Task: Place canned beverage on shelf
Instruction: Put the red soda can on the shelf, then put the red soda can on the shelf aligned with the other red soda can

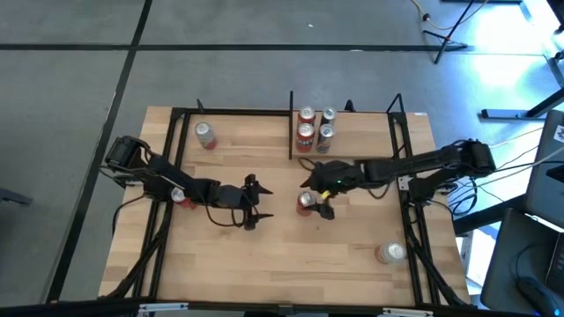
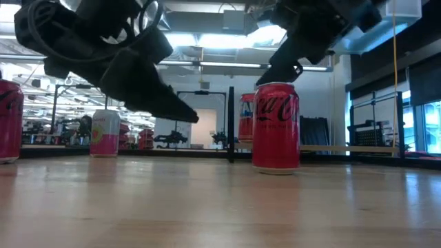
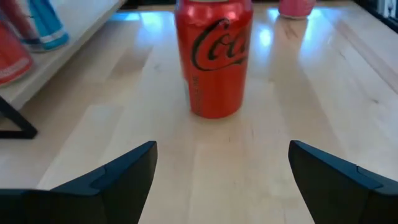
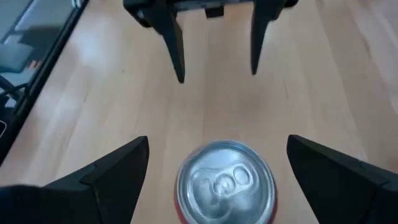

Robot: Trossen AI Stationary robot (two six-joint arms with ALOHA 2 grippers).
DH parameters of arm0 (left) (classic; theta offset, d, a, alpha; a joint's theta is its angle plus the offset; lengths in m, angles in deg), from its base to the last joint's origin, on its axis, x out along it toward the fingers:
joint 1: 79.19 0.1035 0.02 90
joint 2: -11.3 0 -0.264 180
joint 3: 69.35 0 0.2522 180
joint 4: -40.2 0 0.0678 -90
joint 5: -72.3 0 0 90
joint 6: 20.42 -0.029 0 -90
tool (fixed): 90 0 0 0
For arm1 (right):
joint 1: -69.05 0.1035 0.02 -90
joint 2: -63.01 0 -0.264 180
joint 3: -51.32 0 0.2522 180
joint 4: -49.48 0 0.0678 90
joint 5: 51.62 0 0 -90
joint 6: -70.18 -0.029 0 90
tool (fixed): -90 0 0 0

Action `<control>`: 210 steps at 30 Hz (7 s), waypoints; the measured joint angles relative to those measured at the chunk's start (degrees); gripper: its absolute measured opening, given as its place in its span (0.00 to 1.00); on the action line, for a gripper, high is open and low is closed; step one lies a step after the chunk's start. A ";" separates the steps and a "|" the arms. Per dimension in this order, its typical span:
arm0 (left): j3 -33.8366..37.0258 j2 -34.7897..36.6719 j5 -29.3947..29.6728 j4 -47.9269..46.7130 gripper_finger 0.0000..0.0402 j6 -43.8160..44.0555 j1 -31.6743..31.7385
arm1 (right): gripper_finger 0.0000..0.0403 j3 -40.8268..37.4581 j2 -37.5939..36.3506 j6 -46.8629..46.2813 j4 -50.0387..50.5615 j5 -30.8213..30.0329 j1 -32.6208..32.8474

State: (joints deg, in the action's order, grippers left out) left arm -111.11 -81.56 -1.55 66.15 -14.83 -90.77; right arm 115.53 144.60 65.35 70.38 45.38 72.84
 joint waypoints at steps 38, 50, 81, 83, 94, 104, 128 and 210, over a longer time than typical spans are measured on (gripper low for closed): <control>0.86 -0.02 0.79 1.80 0.86 -0.14 0.03 | 0.63 11.58 3.28 2.43 27.81 -11.59 3.41; 0.86 -0.02 0.67 1.73 0.86 -0.03 -1.00 | 0.63 11.66 -13.75 10.48 42.56 -15.09 -8.30; 0.86 -0.02 0.69 1.80 0.86 -0.15 -0.97 | 0.63 11.72 -3.09 33.09 34.55 8.68 -53.42; 0.86 -0.02 0.69 1.80 0.86 -0.16 -0.97 | 0.63 11.72 -2.77 33.44 34.49 8.68 -53.38; 0.86 -0.02 0.69 1.80 0.86 -0.19 -0.97 | 0.65 11.72 -2.57 33.49 32.71 9.08 -53.35; 0.86 -0.02 0.69 1.80 0.86 -0.19 -0.97 | 0.74 11.72 -2.57 33.03 32.19 9.12 -53.33; 0.84 -0.04 0.70 1.78 0.86 -0.19 -0.97 | 0.80 14.64 -2.59 30.34 35.83 8.62 -53.31; -19.99 30.64 -14.23 -125.00 0.86 75.73 -5.87 | 0.80 -1.90 -8.52 26.13 -1.25 1.58 -9.81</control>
State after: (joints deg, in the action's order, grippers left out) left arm -131.10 -50.92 -15.78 -58.84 60.91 -96.64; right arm 113.63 136.09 91.48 69.13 46.96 63.02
